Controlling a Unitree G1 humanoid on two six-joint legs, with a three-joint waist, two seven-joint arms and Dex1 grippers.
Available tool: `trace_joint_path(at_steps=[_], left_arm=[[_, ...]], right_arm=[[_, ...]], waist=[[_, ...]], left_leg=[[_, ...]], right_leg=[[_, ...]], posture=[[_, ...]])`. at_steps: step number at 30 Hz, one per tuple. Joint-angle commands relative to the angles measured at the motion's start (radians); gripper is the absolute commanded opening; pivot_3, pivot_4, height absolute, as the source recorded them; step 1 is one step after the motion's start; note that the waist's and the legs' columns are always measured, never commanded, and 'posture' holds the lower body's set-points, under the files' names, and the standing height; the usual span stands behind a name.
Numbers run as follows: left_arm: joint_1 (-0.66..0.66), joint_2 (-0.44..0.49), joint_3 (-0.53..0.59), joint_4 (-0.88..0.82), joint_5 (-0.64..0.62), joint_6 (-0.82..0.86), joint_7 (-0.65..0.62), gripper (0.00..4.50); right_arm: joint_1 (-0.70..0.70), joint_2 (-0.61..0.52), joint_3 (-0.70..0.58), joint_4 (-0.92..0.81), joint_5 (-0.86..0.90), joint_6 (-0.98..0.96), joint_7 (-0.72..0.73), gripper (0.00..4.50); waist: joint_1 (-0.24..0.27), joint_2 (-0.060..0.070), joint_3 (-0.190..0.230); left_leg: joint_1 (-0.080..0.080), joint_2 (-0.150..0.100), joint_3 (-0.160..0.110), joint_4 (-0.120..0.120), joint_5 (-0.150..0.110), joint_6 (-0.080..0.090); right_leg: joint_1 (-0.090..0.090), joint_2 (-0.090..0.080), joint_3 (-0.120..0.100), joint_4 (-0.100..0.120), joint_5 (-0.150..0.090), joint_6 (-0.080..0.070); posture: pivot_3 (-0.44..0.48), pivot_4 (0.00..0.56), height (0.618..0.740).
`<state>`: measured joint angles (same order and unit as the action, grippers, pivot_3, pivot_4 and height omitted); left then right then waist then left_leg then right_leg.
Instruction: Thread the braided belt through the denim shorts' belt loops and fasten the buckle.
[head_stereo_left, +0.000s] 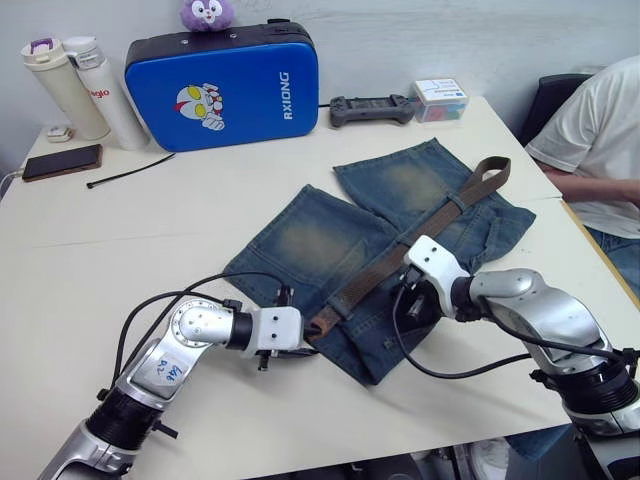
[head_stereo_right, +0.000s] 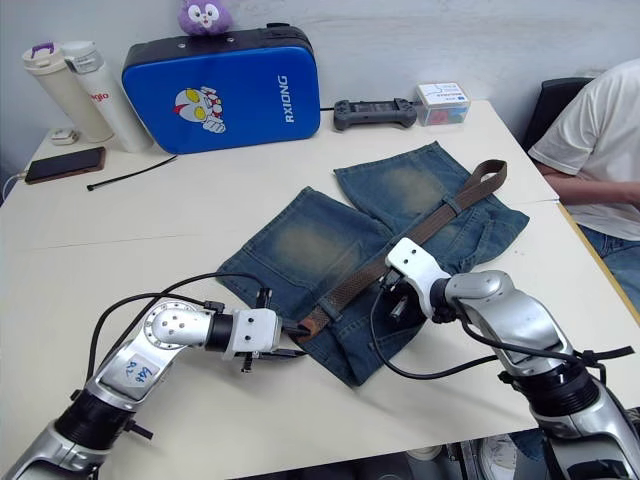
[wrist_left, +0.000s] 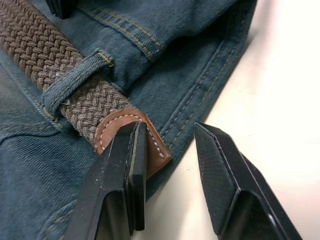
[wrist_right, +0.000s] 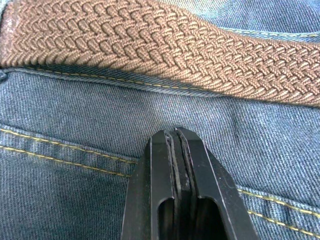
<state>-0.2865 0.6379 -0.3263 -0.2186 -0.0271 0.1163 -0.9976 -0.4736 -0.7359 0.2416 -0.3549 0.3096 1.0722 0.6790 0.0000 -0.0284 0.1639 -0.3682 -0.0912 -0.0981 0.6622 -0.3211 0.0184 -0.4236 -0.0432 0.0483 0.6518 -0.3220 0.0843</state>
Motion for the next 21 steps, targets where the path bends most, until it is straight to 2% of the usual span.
trace_joint_path(at_steps=[1, 11, 20, 21], left_arm=[[-0.015, -0.002, 0.017, 0.012, 0.003, -0.009, 0.009, 1.78], [-0.015, 0.008, 0.001, 0.067, 0.004, 0.054, -0.005, 1.78], [-0.037, 0.024, -0.045, 0.141, 0.06, 0.072, -0.016, 1.78], [-0.041, 0.025, -0.053, 0.148, 0.063, 0.088, -0.018, 1.53]], right_arm=[[0.028, 0.011, 0.027, 0.008, -0.005, 0.031, -0.011, 0.0], [0.029, 0.017, 0.023, 0.0, -0.002, 0.04, -0.02, 0.0], [0.029, 0.025, 0.018, -0.005, -0.001, 0.049, -0.028, 0.0], [0.029, 0.025, 0.017, -0.007, -0.001, 0.05, -0.029, 0.0]], waist=[[0.0, 0.0, 0.0], [0.001, 0.0, 0.0], [0.0, 0.0, -0.001], [0.0, 0.001, -0.002]], left_leg=[[0.0, 0.0, 0.0, 0.0, 0.0, 0.0], [0.0, 0.0, 0.0, 0.0, 0.0, 0.0], [0.0, 0.0, 0.0, 0.0, 0.0, 0.0], [0.001, 0.0, 0.0, 0.0, 0.0, 0.0]], right_leg=[[0.0, 0.0, 0.0, 0.0, 0.0, 0.0], [0.0, 0.0, 0.0, 0.0, 0.0, 0.0], [0.0, 0.0, 0.0, 0.0, 0.0, 0.0], [0.0, 0.0, 0.0, 0.0, 0.0, 0.0]], posture=[[0.0, 0.15, 0.74], [0.0, 0.15, 0.74], [0.0, 0.15, 0.74], [0.0, 0.15, 0.74]])
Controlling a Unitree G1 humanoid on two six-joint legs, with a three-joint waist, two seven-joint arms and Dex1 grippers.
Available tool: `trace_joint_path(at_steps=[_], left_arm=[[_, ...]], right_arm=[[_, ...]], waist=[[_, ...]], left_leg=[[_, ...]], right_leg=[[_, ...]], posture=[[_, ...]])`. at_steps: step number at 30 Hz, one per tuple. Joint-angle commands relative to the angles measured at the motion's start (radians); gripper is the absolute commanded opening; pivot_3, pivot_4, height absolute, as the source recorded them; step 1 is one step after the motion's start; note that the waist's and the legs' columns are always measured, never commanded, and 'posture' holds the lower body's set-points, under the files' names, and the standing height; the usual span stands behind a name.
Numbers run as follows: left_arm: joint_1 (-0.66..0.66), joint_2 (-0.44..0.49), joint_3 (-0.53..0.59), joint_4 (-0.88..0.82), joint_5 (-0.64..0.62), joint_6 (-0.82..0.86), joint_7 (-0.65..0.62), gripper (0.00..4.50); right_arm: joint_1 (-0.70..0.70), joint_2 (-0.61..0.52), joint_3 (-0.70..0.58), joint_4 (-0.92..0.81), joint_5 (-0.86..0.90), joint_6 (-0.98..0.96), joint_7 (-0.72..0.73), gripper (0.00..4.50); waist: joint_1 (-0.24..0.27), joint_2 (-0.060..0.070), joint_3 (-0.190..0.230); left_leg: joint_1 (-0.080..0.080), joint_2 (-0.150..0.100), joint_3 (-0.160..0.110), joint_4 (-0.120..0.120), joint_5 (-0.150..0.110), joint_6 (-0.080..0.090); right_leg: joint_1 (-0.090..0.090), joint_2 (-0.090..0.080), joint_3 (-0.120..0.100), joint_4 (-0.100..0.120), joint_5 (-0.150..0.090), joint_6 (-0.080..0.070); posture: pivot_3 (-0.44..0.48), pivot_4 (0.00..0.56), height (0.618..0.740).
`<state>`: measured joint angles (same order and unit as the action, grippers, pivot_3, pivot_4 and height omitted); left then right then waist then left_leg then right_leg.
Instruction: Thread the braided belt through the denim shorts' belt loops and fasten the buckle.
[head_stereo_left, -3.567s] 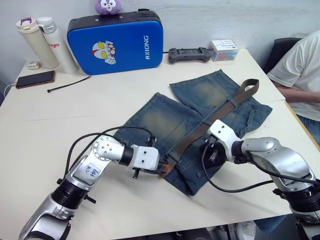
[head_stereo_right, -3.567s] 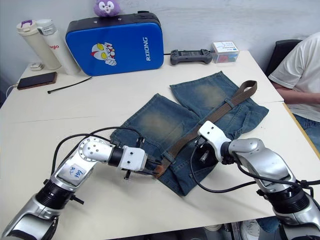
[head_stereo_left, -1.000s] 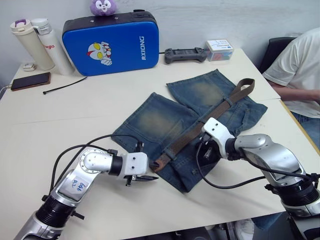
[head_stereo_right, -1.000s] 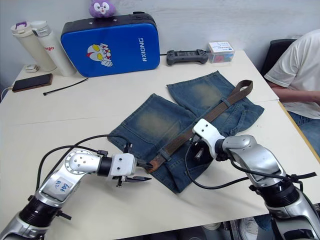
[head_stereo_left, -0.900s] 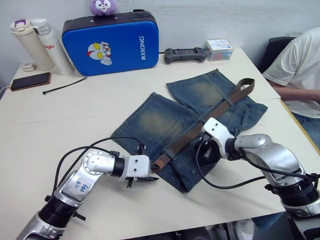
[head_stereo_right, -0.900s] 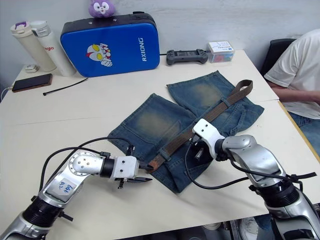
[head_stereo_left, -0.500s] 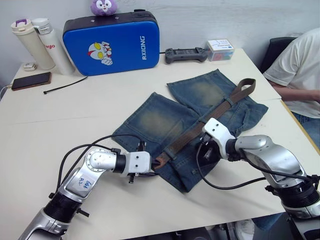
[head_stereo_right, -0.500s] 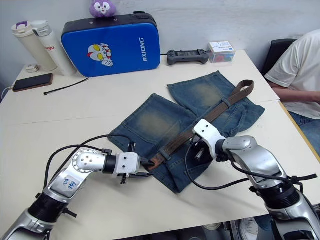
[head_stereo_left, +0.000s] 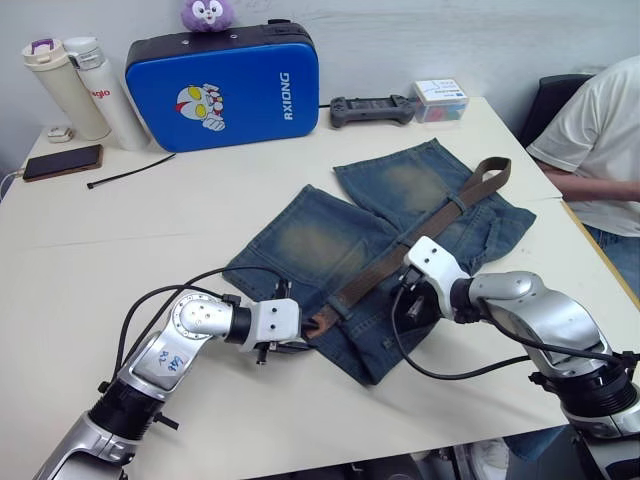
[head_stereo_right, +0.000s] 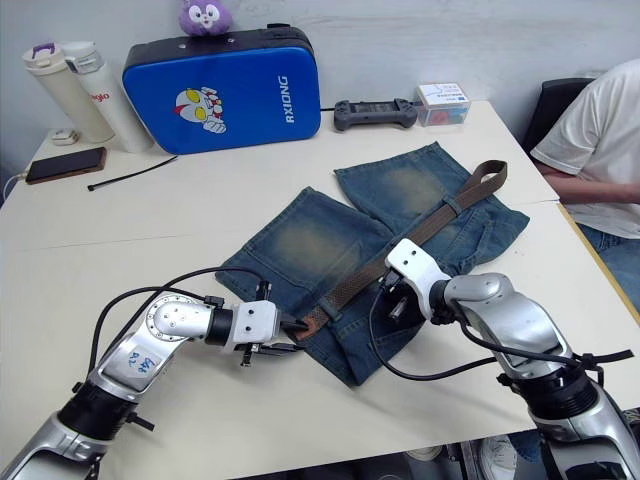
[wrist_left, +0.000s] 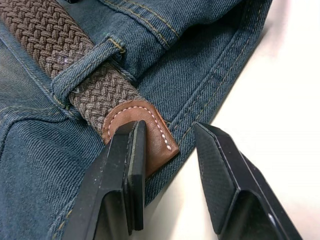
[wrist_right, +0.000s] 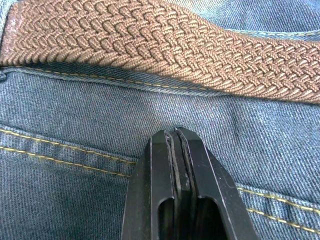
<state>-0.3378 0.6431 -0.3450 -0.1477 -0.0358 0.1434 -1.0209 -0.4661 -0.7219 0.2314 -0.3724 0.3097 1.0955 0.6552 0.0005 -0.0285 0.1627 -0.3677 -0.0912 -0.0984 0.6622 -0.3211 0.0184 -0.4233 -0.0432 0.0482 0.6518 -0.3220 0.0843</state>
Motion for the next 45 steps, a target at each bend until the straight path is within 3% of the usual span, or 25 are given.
trace_joint_path(at_steps=[1, 2, 3, 5, 9, 14, 25, 28, 33, 36, 41, 45], left_arm=[[0.007, 0.021, -0.039, 0.08, 0.072, 0.071, 0.004, 1.18], [0.007, 0.017, -0.039, 0.081, 0.063, 0.091, 0.004, 1.03], [0.007, 0.015, -0.038, 0.079, 0.055, 0.107, 0.005, 0.54], [0.005, 0.013, -0.039, 0.074, 0.046, 0.126, 0.003, 0.03], [0.001, 0.014, -0.035, 0.059, 0.032, 0.145, -0.003, 0.03], [-0.006, 0.013, 0.017, 0.007, -0.052, 0.222, -0.016, 0.03], [0.04, 0.17, 0.237, -0.188, -0.276, 0.455, -0.08, 0.03], [0.046, 0.157, 0.267, -0.205, -0.303, 0.483, -0.044, 0.03], [0.015, 0.025, 0.242, -0.227, -0.359, 0.63, 0.078, 0.03], [0.023, -0.094, 0.308, -0.246, -0.469, 0.84, 0.19, 0.91], [-0.026, -0.276, 0.437, -0.251, -0.574, 1.073, 0.387, 3.09], [-0.055, -0.316, 0.476, -0.225, -0.59, 1.185, 0.47, 3.09]], right_arm=[[0.022, 0.011, 0.026, 0.01, -0.001, 0.028, -0.006, 0.0], [0.024, 0.01, 0.025, 0.008, 0.0, 0.029, -0.007, 0.0], [0.025, 0.01, 0.024, 0.006, 0.0, 0.031, -0.008, 0.0], [0.027, 0.01, 0.022, 0.003, 0.001, 0.033, -0.011, 0.0], [0.03, 0.013, 0.02, -0.003, 0.004, 0.038, -0.015, 0.0], [0.029, 0.015, 0.024, -0.004, 0.004, 0.038, -0.013, 0.0], [0.01, 0.019, 0.045, 0.026, -0.007, 0.015, 0.002, 0.0], [-0.001, 0.028, 0.056, 0.039, -0.011, 0.004, 0.006, 0.0], [-0.017, 0.04, 0.069, 0.049, -0.015, -0.001, 0.01, 0.0], [-0.01, 0.038, 0.064, 0.039, -0.016, 0.004, 0.011, 0.0], [0.009, 0.035, 0.057, 0.018, -0.011, 0.016, 0.006, 0.0], [0.012, 0.038, 0.053, 0.01, -0.009, 0.024, 0.002, 0.0]], waist=[[0.0, 0.001, -0.002], [0.0, 0.001, -0.002], [0.0, 0.001, -0.003], [0.001, 0.003, -0.004], [0.002, 0.004, -0.005], [0.0, 0.005, -0.005], [-0.005, 0.005, -0.004], [-0.005, 0.005, -0.004], [-0.004, 0.005, -0.004], [-0.007, 0.005, -0.004], [-0.002, 0.004, -0.003], [-0.003, 0.002, -0.003]], left_leg=[[0.0, 0.0, 0.0, 0.0, 0.0, 0.0], [0.001, 0.0, 0.0, 0.0, 0.0, 0.0], [0.001, 0.0, 0.0, 0.0, 0.0, 0.0], [0.002, 0.0, 0.0, 0.0, 0.0, 0.0], [0.016, 0.0, -0.001, -0.01, -0.004, 0.007], [0.016, 0.0, -0.002, -0.013, -0.003, 0.006], [0.014, 0.0, -0.002, -0.014, -0.002, 0.003], [0.014, 0.001, -0.002, -0.015, -0.002, 0.002], [0.014, 0.001, -0.002, -0.014, -0.002, 0.003], [0.014, 0.001, -0.002, -0.014, -0.002, 0.002], [0.014, 0.001, -0.002, -0.013, -0.001, 0.0], [0.014, 0.001, -0.002, -0.012, -0.001, -0.001]], right_leg=[[0.0, 0.0, 0.0, 0.0, 0.0, 0.0], [0.001, 0.0, 0.0, 0.0, 0.0, 0.0], [0.001, 0.0, 0.0, 0.0, 0.0, 0.0], [0.002, 0.0, 0.0, -0.001, 0.0, 0.0], [0.016, -0.001, -0.001, -0.009, 0.0, 0.0], [0.014, -0.001, -0.001, -0.01, 0.0, 0.0], [0.013, -0.001, -0.001, -0.011, 0.0, -0.001], [0.012, 0.0, -0.001, -0.011, 0.0, -0.001], [0.013, 0.0, -0.001, -0.011, 0.0, -0.001], [0.013, 0.0, -0.001, -0.011, 0.0, -0.001], [0.012, 0.001, -0.001, -0.01, 0.0, -0.001], [0.013, 0.001, -0.001, -0.01, 0.0, -0.001]], posture=[[0.0, 0.15, 0.74], [0.0, 0.15, 0.74], [0.0, 0.15, 0.74], [0.0, 0.15, 0.74], [0.0, 0.15, 0.74], [0.0, 0.15, 0.74], [0.0, 0.15, 0.74], [0.0, 0.15, 0.74], [0.0, 0.15, 0.74], [0.0, 0.15, 0.74], [0.0, 0.15, 0.74], [0.0, 0.15, 0.74]])
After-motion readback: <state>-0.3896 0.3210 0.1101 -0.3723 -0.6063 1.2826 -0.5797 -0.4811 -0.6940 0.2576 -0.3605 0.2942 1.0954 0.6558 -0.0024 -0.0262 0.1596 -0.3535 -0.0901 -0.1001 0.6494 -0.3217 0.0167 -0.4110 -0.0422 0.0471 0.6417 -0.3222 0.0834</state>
